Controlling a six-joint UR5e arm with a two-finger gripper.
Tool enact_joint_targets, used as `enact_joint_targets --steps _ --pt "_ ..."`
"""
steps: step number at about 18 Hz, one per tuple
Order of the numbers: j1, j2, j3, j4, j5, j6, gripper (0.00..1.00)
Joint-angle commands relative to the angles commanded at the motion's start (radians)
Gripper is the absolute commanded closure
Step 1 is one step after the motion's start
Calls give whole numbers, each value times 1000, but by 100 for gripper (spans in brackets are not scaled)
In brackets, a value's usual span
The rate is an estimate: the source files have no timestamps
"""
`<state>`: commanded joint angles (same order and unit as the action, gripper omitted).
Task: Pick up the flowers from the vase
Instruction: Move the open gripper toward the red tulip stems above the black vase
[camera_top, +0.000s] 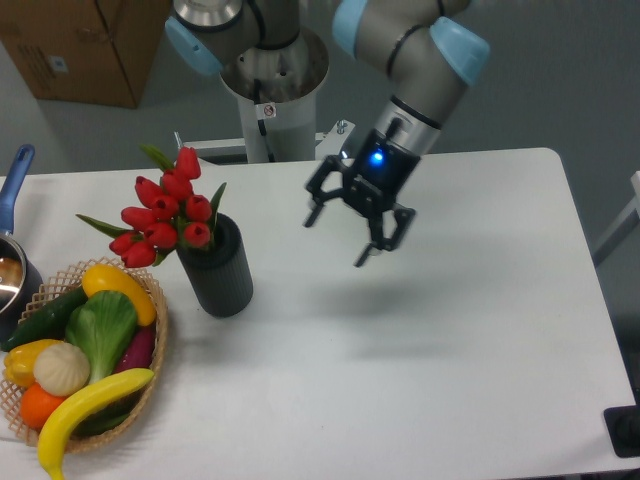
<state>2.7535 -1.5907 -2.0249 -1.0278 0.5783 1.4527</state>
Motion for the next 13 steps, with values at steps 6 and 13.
enact_joint_targets --steps 6,13 --pt "-69 -17 -6 3 -129 3 0" --pt "-115 -29 -34 6 -127 18 0"
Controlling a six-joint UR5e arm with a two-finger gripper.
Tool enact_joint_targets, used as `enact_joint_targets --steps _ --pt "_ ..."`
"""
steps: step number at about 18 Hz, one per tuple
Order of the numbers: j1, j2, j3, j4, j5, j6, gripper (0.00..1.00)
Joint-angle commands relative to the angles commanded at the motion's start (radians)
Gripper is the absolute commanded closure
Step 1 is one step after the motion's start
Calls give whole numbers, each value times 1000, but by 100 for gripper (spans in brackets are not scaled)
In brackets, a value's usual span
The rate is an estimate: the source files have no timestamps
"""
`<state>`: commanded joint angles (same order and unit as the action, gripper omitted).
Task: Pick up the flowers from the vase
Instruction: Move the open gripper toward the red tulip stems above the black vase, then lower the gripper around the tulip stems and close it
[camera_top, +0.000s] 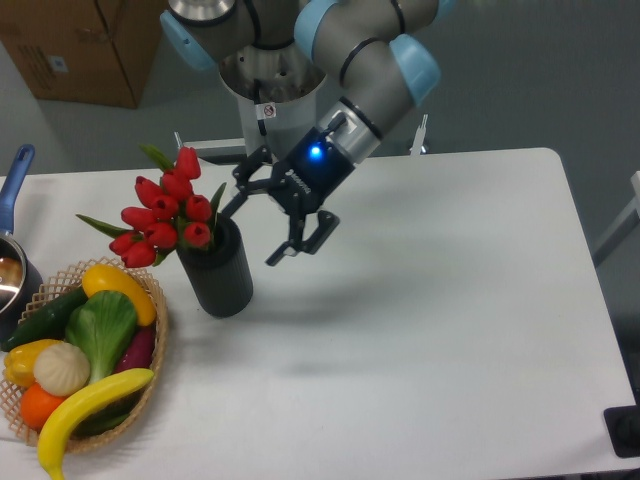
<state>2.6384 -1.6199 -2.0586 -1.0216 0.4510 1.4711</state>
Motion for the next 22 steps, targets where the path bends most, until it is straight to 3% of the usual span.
enact_joint_targets --steps 5,13,20,22 --pt "21 14 -11 -2 3 0 0" --pt "11 84 -141 -2 54 54 0" --pt "-64 61 -129 0 41 60 0" --pt "-78 45 -117 2 41 58 8"
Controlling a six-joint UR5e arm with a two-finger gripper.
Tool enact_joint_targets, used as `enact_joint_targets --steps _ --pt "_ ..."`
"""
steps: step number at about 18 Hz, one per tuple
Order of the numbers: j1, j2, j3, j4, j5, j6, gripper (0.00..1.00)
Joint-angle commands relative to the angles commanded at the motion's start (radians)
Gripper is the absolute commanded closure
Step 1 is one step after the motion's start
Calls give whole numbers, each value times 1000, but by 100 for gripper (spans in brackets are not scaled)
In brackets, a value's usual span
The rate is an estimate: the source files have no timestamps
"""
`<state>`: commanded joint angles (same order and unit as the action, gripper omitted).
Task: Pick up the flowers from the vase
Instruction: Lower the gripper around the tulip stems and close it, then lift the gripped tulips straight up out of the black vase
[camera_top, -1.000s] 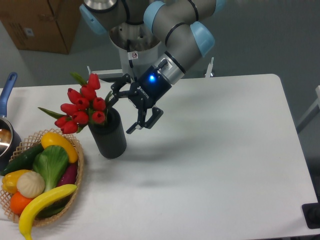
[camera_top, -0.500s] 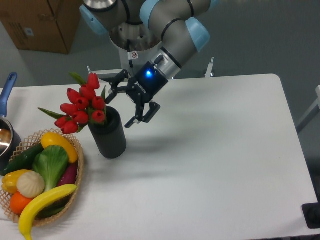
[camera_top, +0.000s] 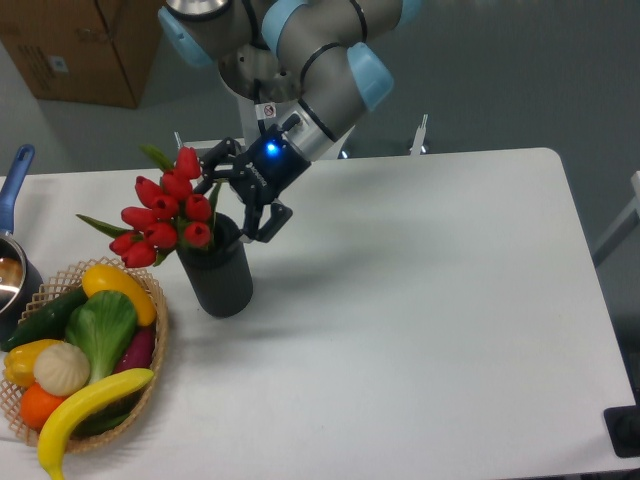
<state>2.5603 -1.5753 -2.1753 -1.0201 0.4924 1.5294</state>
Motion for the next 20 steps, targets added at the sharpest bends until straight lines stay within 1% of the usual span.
enact_joint_targets --steps 1,2,4,5,6,11,13,17,20 --pt "-8 -9 6 0 0 0 15" --pt "-9 -23 12 0 0 2 27" --pt "-9 -29 17 0 2 8 81" --pt "-11 -29 18 0 3 11 98" --pt "-9 -28 23 0 6 8 100" --pt "21 -5 60 -8 3 -32 100" --pt "21 9 86 -12 -3 -90 100" --pt "26 44 159 -17 -14 -263 100" --pt "26 64 184 -17 -70 -354 100"
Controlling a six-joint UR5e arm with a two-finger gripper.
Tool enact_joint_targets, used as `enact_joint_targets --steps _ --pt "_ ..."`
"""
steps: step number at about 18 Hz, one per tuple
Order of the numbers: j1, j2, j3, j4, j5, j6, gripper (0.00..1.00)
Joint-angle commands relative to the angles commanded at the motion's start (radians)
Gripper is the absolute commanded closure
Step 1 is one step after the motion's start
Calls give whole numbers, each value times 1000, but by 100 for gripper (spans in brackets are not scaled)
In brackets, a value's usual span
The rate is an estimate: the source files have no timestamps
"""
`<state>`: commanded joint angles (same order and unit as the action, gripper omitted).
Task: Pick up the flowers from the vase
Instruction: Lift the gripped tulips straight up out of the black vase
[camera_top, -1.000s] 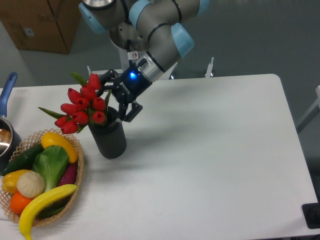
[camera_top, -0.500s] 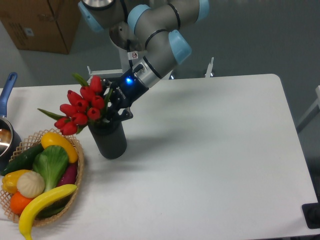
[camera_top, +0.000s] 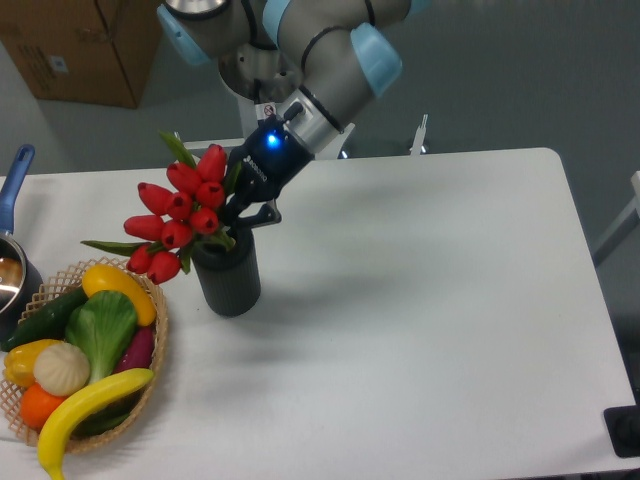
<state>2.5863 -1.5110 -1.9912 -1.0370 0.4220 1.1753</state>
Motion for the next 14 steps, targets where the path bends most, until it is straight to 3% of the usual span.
enact_joint_targets --steps 8,14 --pt "35 9 69 2 -127 -184 100" --pt "159 -1 166 6 -123 -189 100"
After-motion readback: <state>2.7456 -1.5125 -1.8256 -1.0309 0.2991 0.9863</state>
